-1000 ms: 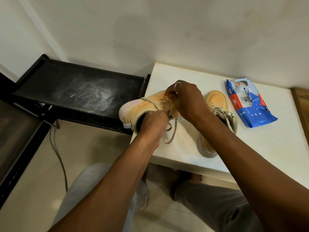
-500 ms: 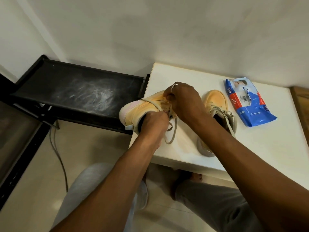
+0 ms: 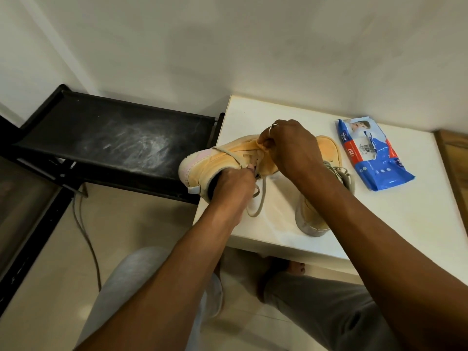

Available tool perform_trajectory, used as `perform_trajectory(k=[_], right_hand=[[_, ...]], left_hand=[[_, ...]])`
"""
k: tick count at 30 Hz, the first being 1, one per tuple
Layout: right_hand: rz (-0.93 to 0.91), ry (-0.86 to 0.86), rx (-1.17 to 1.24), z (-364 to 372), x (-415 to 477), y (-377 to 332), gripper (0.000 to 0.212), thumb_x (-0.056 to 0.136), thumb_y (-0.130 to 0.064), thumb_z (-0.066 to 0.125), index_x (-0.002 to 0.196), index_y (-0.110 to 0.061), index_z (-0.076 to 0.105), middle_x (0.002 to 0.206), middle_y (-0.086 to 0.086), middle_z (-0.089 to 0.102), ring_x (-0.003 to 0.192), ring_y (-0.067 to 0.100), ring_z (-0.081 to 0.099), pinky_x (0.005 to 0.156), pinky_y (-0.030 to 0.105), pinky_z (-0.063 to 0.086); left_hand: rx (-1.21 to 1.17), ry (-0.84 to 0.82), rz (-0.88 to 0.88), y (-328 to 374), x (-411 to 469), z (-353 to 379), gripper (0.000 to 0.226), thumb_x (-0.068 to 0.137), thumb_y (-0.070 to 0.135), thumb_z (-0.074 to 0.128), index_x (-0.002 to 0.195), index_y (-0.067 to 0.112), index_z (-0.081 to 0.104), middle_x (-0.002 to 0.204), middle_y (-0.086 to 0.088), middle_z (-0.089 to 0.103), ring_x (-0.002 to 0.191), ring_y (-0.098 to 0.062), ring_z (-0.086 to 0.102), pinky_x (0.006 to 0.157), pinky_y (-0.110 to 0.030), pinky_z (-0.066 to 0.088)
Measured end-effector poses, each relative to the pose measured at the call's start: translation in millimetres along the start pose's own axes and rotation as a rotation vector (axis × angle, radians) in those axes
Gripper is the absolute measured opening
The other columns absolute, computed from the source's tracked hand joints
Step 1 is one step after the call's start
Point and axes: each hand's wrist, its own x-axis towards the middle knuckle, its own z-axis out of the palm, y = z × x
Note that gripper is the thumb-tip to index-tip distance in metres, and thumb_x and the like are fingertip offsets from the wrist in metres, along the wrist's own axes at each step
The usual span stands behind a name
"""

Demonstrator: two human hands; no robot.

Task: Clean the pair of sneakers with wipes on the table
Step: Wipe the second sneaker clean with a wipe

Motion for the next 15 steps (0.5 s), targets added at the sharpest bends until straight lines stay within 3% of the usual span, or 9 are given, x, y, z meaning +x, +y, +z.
perform_trajectory(k=[6,10,15], right_hand=[[0.176,0.054,-0.185,3,4,11,0.023,0.085,-0.006,0.063,0.105,-0.013,0.072,0.100,0.009,0.069,0.092,0.031,0.062,0.078,0.047,0.055],[0.271,0.000,-0.196,4,7,11,0.019,0.084,-0.007,0.067,0.102,-0.012,0.071,0.094,0.009,0.069,0.086,0.030,0.064,0.077,0.045,0.057],[0.310,-0.060,-0.235,2,5,21,0.014,0.087,-0.009,0.068,0.101,-0.006,0.068,0.090,0.013,0.067,0.084,0.029,0.063,0.084,0.044,0.055]], left_hand=[[-0.040,-0.011,0.017,0,4,1,0.026,0.098,0.039,0.060,0.114,0.020,0.065,0.103,-0.001,0.070,0.098,-0.023,0.066,0.093,-0.043,0.057],[-0.061,-0.018,0.055,-3,7,-1,0.014,0.099,0.034,0.060,0.105,0.023,0.065,0.091,0.004,0.068,0.087,-0.018,0.065,0.083,-0.036,0.058],[-0.199,-0.031,0.084,-3,17,-10,0.018,0.097,0.029,0.060,0.112,0.019,0.064,0.095,0.001,0.071,0.088,-0.018,0.068,0.083,-0.037,0.058]])
